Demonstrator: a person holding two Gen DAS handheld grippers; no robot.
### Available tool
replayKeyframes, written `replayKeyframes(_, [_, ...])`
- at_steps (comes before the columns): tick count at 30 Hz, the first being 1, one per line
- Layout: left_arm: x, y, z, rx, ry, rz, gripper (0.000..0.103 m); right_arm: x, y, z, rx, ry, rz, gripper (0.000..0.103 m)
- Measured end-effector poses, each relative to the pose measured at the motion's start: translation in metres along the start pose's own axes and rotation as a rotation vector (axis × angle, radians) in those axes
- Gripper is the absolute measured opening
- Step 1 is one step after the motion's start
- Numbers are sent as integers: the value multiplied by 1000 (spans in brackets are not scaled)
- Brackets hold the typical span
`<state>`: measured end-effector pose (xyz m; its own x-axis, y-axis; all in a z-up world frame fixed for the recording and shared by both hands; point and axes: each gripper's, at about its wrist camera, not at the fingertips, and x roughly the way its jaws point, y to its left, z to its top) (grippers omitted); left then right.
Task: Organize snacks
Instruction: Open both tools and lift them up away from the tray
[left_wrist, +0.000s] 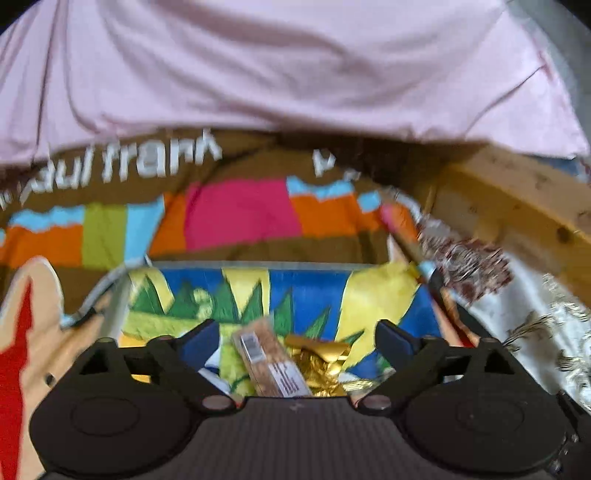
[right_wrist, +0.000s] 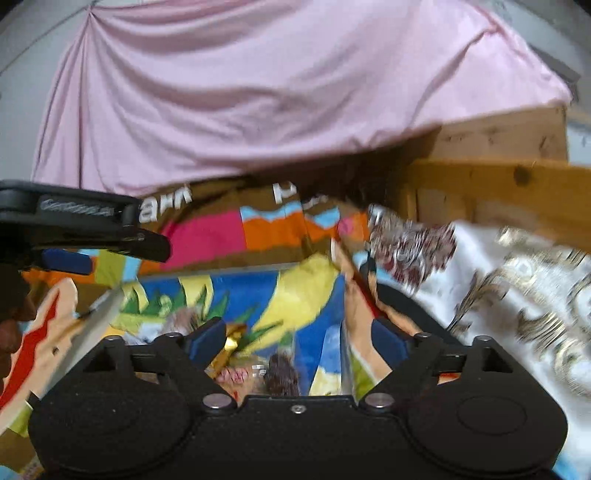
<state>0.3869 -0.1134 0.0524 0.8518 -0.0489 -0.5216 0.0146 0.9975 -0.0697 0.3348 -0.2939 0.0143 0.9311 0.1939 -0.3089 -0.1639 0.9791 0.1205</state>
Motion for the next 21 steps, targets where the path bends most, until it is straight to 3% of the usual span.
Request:
replayKeyframes(3, [-34, 0, 1, 30, -77, -12, 102, -26, 7, 13, -49, -55, 0, 96])
replayKeyframes(6, [-62, 1, 1, 69, -107, -17, 102, -52, 15, 22, -93, -109, 5, 102])
replayKeyframes(12, [-122, 10, -6, 72, -185, 1, 103, -105, 27, 31, -122, -183, 11, 102])
replayKeyframes(17, [-171, 20, -22, 70, -239, 9, 103, -146, 38, 27, -141, -204, -61, 102])
replayKeyframes(21, [-202, 25, -39, 84, -254, 18, 103, -177, 49, 17, -158, -219, -50, 102])
